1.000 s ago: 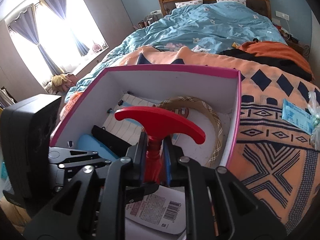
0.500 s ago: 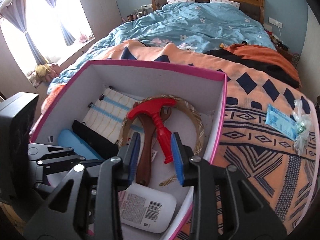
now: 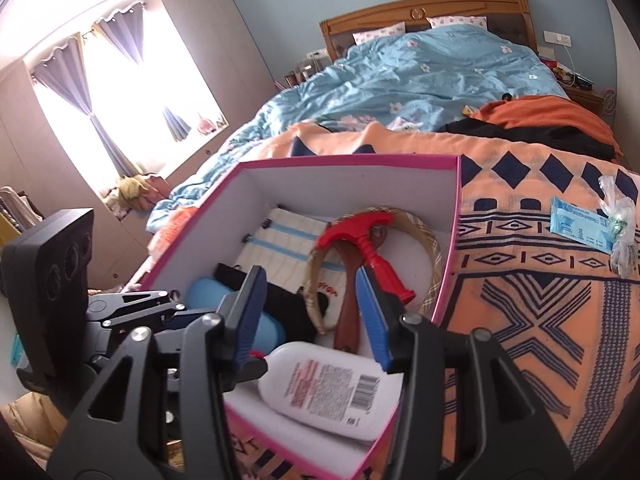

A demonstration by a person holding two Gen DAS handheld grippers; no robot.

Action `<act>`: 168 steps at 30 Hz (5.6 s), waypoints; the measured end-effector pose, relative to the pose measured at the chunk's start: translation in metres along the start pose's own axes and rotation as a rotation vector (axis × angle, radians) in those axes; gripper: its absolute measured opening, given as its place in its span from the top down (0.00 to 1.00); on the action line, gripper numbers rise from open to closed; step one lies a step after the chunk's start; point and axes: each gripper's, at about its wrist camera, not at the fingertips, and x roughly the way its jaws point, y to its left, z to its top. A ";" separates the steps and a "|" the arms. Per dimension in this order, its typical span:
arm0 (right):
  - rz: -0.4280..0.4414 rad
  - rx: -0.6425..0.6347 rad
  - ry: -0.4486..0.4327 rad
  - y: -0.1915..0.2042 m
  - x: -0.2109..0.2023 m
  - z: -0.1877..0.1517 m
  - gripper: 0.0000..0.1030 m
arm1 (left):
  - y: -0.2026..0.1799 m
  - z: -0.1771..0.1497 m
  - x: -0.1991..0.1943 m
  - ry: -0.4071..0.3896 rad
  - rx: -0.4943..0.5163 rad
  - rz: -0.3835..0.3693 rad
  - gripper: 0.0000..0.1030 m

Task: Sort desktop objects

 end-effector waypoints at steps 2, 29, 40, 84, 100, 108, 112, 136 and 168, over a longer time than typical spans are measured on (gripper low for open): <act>0.018 -0.012 -0.013 0.006 -0.011 -0.006 0.51 | -0.003 -0.007 -0.013 -0.029 0.016 0.011 0.44; 0.086 -0.062 0.053 0.056 -0.087 -0.167 0.49 | -0.055 -0.140 -0.063 0.009 0.128 -0.039 0.42; 0.002 -0.060 0.058 0.057 -0.078 -0.179 0.49 | -0.059 -0.162 -0.054 0.043 0.076 -0.079 0.41; -0.041 -0.081 0.076 0.039 -0.044 -0.173 0.54 | -0.049 -0.117 -0.008 0.089 0.081 -0.119 0.59; -0.006 -0.075 0.063 0.039 -0.055 -0.174 0.54 | -0.021 -0.136 -0.024 0.093 0.032 -0.059 0.61; 0.008 -0.194 0.096 0.072 -0.056 -0.175 0.54 | -0.016 -0.139 -0.033 0.079 0.019 -0.050 0.59; 0.021 -0.252 0.116 0.090 -0.047 -0.171 0.58 | -0.025 -0.137 -0.025 0.088 0.048 -0.034 0.59; -0.081 -0.271 0.220 0.076 -0.020 -0.179 0.85 | -0.027 -0.133 -0.013 0.136 0.073 -0.051 0.57; 0.048 -0.136 0.056 0.062 -0.044 -0.118 0.82 | -0.014 -0.086 -0.021 0.061 0.012 -0.112 0.61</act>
